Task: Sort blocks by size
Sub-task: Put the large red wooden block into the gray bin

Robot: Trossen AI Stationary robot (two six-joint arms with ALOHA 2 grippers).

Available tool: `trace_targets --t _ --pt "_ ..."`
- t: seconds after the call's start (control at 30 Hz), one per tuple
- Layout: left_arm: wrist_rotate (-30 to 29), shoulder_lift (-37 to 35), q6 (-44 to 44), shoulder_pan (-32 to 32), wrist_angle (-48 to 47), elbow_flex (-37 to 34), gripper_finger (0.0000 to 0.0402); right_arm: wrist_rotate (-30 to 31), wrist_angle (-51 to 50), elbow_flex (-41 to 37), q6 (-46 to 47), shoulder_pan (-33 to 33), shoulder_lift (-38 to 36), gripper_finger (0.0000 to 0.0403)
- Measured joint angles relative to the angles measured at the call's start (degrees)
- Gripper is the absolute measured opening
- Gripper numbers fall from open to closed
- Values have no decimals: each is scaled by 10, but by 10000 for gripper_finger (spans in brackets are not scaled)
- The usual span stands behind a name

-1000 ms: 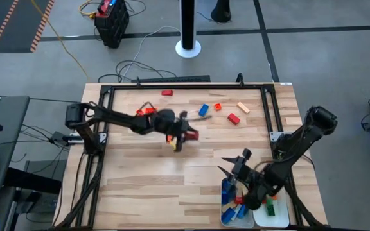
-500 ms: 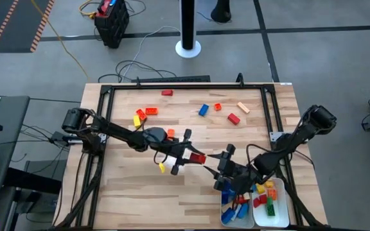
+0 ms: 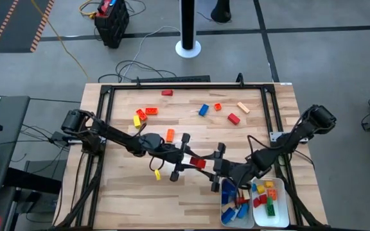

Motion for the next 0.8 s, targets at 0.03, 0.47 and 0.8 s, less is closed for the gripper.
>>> trace_targets --t 0.03,0.47,0.8 --pt "-1 0 0 0 8 0 119 -1 4 0 -6 0 0 247" --pt "-3 0 0 0 18 0 119 -1 70 0 -93 -16 0 247" --pt "-35 0 -2 2 -4 0 131 -13 71 0 -108 -25 0 172"
